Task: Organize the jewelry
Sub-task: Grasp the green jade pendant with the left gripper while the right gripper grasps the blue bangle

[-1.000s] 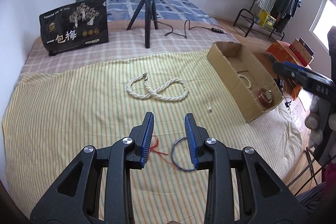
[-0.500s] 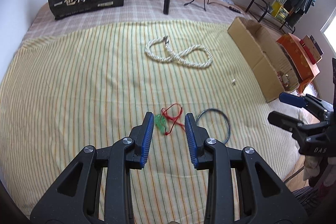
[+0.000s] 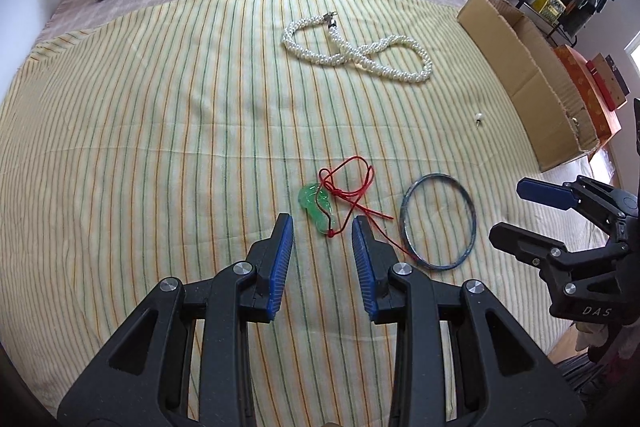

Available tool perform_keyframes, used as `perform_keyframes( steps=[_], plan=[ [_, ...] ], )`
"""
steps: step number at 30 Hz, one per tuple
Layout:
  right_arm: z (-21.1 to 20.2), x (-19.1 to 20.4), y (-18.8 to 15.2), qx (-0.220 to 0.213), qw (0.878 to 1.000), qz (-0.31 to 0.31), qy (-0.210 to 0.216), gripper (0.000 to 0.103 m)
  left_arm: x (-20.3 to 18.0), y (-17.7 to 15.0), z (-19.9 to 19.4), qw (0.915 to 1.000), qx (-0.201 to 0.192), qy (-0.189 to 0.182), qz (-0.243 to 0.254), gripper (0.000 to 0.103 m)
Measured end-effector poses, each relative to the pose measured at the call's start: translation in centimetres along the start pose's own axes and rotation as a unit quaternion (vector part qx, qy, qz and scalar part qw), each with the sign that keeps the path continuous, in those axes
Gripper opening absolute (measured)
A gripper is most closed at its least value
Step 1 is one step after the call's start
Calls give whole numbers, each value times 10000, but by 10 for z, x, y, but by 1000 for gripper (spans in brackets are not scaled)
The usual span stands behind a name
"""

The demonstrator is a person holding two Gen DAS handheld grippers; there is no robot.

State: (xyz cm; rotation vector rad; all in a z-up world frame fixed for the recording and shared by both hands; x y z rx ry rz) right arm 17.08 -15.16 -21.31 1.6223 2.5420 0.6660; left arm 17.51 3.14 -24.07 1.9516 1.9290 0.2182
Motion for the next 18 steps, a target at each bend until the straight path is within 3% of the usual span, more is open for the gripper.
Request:
perform_keyframes(
  steps=[6, 18],
  plan=[
    [14, 6, 4, 155, 9998, -78, -7, 46, 1, 5, 12, 10000, 57, 41, -27, 30],
    [27, 10, 12, 220, 9995, -191, -125, 42, -4, 7, 23, 9993, -8, 327, 183, 30]
  ],
)
Point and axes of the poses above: each gripper's, at about its wrist camera, not at the fingertips, and z roughly the way its jaws point, x to its left, y to its top, the point moved 3 cm from there along z, roughly the way its jaws point, and after that the axes turned 2 degrees about y, right-handed, at the moved point
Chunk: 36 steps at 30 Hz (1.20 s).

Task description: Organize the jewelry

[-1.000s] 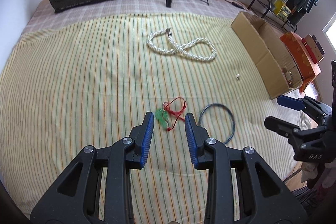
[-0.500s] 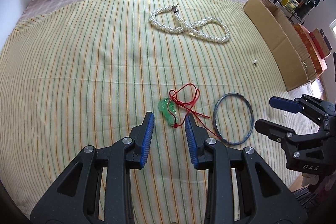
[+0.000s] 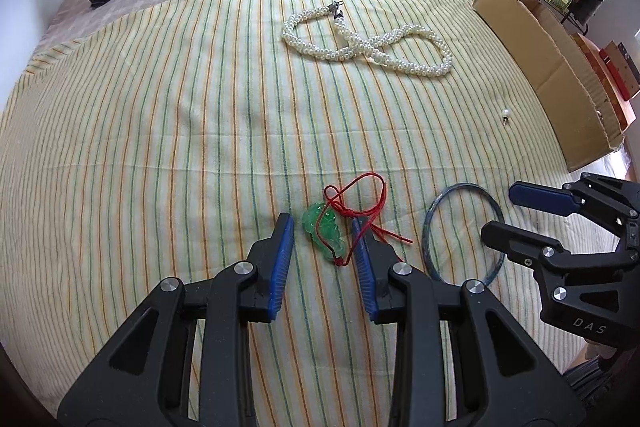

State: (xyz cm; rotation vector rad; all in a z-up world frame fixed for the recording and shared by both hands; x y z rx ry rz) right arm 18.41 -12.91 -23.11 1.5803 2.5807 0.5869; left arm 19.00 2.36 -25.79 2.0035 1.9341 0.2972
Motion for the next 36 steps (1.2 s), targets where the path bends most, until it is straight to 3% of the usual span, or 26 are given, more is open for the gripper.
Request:
perform_keyframes(
  steps=[5, 13, 28, 36],
  plan=[
    [3, 4, 0, 1, 9998, -155, -157, 39, 1, 0, 0, 9999, -66, 100, 47, 17],
    [3, 14, -1, -73, 9982, -498, -324, 6, 3, 1, -2, 9999, -107, 115, 2, 15],
    [-23, 3, 8, -503, 9985, -207, -18, 3, 4, 10, -31, 9989, -414, -75, -200, 15],
    [-48, 0, 14, -820, 9965, -156, 25, 2, -2, 20, -62, 9964, -760, -291, -249, 15]
  ],
)
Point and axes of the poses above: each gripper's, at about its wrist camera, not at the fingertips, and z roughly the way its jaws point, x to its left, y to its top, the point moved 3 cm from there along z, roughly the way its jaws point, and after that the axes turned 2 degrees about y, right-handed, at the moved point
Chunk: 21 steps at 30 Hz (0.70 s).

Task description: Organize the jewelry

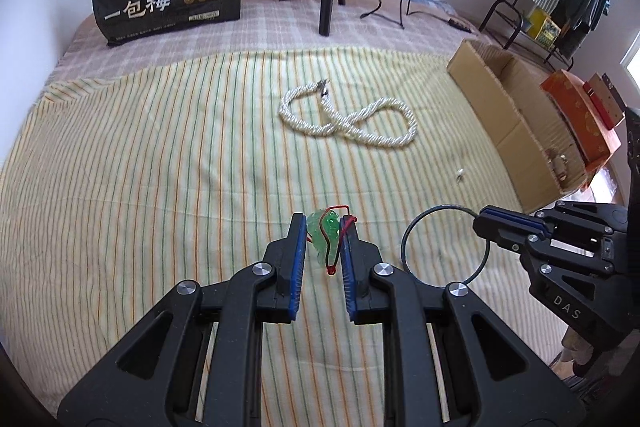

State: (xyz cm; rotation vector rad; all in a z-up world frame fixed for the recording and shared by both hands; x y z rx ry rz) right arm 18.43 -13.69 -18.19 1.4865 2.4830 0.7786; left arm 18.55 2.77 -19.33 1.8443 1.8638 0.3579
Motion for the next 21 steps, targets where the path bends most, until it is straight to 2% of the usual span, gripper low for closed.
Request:
perform_keyframes(
  steps=[7, 21],
  plan=[
    [-26, -2, 9, -330, 9995, 27, -14, 2, -13, 15, -28, 9991, -364, -194, -3, 15],
    [-76, -32, 20, -910, 9955, 261, -107, 1, -50, 32, -51, 9961, -708, -504, 116, 15]
  ],
)
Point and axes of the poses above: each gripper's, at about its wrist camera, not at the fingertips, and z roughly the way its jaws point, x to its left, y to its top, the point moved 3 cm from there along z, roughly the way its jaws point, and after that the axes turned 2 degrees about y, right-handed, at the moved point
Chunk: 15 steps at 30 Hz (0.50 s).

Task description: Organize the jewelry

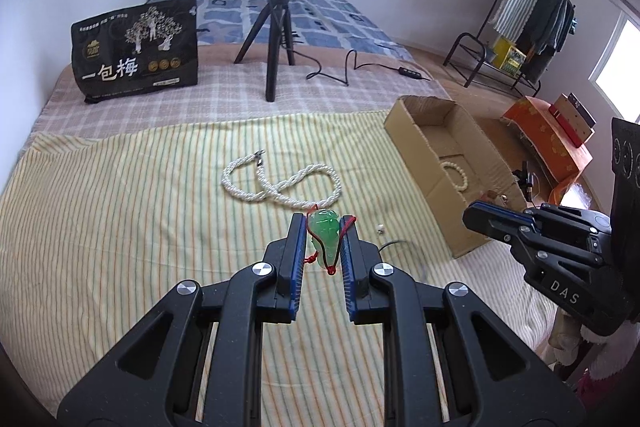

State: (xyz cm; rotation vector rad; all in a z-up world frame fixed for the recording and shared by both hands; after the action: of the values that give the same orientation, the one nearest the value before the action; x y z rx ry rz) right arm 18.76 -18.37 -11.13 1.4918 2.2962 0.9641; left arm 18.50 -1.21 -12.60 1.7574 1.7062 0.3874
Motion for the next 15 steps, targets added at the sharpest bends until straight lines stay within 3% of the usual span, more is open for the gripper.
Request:
perform_keyframes(
  steps=[6, 11, 12, 15],
  plan=[
    [4, -16, -4, 55, 9998, 210, 10, 1, -14, 1, 2, 9999, -14, -54, 111, 15],
    [19, -22, -17, 374, 9983, 325, 306, 2, -15, 1, 5, 10000, 7, -42, 90, 15],
    [23, -23, -20, 465, 9977, 357, 338, 3, -14, 1, 5, 10000, 10, -30, 73, 15],
    [33, -26, -27, 687, 9955, 418, 505, 21, -10, 1, 4, 10000, -11, -19, 28, 15]
  ],
)
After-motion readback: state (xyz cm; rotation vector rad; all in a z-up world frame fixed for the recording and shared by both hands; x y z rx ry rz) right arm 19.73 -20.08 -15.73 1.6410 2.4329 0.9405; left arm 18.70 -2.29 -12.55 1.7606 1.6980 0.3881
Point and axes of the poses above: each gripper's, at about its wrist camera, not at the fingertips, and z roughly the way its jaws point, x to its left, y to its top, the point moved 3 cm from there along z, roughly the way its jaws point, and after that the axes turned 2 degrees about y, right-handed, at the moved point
